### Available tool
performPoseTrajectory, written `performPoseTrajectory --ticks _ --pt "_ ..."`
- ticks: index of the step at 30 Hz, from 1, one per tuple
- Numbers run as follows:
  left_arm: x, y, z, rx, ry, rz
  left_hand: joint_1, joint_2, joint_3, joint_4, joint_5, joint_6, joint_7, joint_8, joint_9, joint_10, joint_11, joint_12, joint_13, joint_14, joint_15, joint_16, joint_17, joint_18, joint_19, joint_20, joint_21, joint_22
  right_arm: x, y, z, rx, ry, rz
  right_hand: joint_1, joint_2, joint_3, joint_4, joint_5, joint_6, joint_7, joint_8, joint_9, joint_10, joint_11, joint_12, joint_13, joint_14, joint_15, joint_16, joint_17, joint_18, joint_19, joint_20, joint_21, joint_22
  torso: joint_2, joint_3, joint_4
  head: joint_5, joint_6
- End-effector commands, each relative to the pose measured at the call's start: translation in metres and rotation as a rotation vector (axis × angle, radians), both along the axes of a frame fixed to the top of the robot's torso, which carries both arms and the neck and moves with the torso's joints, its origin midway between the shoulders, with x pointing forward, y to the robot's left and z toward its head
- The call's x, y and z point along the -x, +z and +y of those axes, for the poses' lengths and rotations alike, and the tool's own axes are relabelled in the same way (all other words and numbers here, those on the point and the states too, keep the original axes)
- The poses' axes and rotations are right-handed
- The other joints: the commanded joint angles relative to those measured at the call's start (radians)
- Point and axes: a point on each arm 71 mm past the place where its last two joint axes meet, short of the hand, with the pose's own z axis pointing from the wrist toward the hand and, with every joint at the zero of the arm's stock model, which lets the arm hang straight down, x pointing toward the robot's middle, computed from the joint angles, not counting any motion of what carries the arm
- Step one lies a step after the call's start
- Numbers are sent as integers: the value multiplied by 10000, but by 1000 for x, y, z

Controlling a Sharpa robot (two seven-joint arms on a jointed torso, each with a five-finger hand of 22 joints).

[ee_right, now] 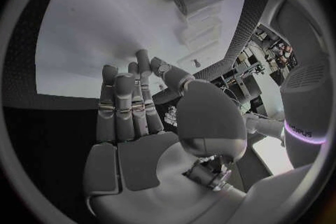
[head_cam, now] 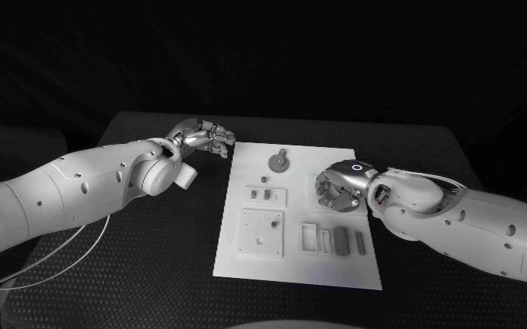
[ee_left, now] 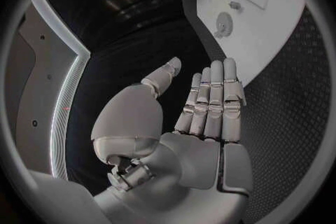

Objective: Assemble the parts on the task board

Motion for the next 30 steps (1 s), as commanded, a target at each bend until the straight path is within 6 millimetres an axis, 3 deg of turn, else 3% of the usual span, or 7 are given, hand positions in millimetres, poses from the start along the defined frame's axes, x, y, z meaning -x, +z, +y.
performPoseTrajectory --ticks 1,19,24,28,30 --pt "0 1 -3 110 -158 -5 -95 22 -23 32 -22 -34 22 44 -13 2 30 20 -15 2 65 -66 14 193 32 -3 -70 -11 0 -3 -3 261 -78 128 19 -108 40 29 -59 -79 -10 -74 -21 -69 21 -53 -9 -86 22 25 -11 137 -6 5 -6 212 -1 -3 -1 -7 -5" --pt "0 1 -2 109 -167 14 -103 27 -25 42 -21 -42 24 43 -17 -3 32 20 -22 4 65 -78 28 196 32 -4 -79 -11 0 -3 -3 301 4 118 376 -65 191 -216 -62 -69 -8 -98 -4 -40 15 -76 23 -91 17 83 -23 137 6 -29 34 221 0 -1 2 -32 -47" --pt "0 1 -3 113 -176 15 -105 34 -24 46 -21 -43 25 44 -18 -4 32 21 -24 5 65 -81 32 196 34 -3 -81 -10 1 -1 -1 104 94 -33 496 185 197 -192 -71 151 -91 16 69 207 -69 46 112 -13 -65 134 -29 137 71 -37 88 223 -1 -1 2 -37 -54" --pt "0 1 -3 116 -186 19 -106 37 -24 49 -21 -42 25 44 -18 -4 32 21 -25 6 65 -83 34 197 34 -3 -82 -10 2 2 1 -164 131 -329 537 556 180 -213 -69 555 -259 228 209 616 -247 267 282 160 -237 201 -39 137 221 -101 176 221 -1 1 8 -47 -77" --pt "0 1 -3 112 -177 19 -107 38 -23 50 -21 -42 25 45 -18 -3 32 22 -25 7 65 -84 36 197 35 -4 -83 -10 2 4 2 -331 95 -505 533 609 177 -226 -65 639 -303 264 252 705 -300 314 342 239 -284 234 -38 137 300 -149 216 217 0 0 9 -52 -76"
